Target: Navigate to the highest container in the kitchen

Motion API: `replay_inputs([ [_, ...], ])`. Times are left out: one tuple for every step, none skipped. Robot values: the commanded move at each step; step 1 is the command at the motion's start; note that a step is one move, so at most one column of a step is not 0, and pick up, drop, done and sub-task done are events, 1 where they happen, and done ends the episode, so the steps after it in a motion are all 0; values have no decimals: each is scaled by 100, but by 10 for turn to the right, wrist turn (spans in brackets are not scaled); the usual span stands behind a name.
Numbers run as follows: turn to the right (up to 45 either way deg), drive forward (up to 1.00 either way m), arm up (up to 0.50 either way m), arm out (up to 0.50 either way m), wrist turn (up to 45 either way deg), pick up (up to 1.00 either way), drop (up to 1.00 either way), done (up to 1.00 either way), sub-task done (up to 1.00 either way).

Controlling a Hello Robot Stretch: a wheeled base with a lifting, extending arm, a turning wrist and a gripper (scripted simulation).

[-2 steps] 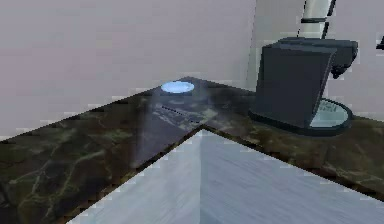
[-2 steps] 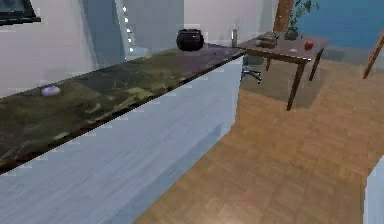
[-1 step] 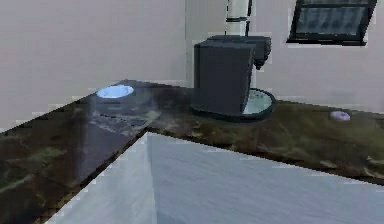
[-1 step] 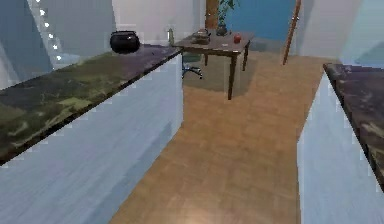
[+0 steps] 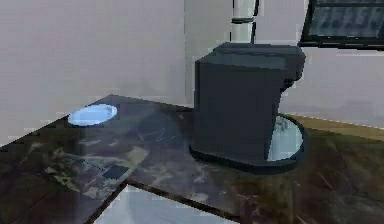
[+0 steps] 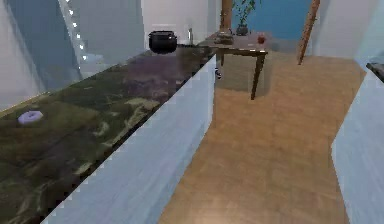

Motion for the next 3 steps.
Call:
replay_inputs([
  [-450, 0, 0, 0, 0, 0, 0, 0, 0],
  [-450, 0, 0, 0, 0, 0, 0, 0, 0],
  [0, 0, 0, 0, 0, 0, 0, 100, 0],
])
